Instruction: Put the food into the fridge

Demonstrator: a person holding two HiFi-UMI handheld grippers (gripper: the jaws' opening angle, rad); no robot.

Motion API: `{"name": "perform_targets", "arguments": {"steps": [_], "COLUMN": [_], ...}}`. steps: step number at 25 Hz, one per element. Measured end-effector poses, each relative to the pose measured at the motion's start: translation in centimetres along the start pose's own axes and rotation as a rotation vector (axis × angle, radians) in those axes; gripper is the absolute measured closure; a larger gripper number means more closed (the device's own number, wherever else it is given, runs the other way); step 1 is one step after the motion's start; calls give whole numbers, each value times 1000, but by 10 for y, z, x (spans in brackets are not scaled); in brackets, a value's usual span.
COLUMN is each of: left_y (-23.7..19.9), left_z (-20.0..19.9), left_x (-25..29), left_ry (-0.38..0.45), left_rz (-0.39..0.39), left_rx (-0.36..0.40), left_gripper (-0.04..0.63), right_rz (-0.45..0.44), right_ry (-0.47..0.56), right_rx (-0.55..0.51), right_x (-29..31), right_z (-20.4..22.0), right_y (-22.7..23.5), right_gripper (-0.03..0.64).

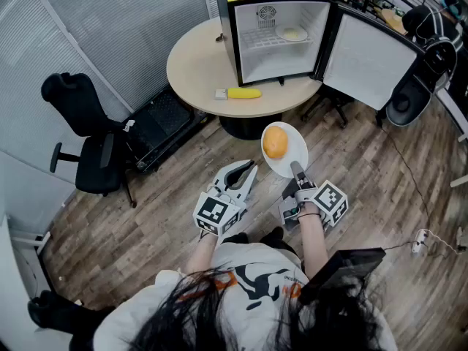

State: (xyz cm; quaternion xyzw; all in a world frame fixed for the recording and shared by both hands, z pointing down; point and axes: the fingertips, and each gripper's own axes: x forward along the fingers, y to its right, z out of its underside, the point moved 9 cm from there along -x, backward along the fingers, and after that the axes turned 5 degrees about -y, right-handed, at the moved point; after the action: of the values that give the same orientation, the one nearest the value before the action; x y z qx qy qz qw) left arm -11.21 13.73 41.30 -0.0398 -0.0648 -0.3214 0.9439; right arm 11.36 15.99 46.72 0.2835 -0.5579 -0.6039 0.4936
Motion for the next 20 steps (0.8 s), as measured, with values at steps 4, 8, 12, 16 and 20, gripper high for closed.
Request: {"name": "perform_targets", "arguments": {"steps": [4,8,12,16,20], "left_y": [2,5,7,11,14], "left_z": [-1,-2,-3,-3,-4], "left_x": [7,14,25,40,58], "left_ry": [-4,-9,-12,-14,-11], "left_rz": [1,-2,-7,-14,-22], "left_rx": [-2,-3,-1,0,0], "left_gripper": [571,571,571,571,571], "right_rz": [-1,6,1,-3,-6], "right_ry": [11,10,1,-15,-30], "right_rx": [19,22,19,17,25], "right_x": [0,0,3,6,11], "right_z": [-7,-16,-27,-41,-58], "right_y": [4,8,11,14,19], "right_gripper": [578,578,578,578,578]}}
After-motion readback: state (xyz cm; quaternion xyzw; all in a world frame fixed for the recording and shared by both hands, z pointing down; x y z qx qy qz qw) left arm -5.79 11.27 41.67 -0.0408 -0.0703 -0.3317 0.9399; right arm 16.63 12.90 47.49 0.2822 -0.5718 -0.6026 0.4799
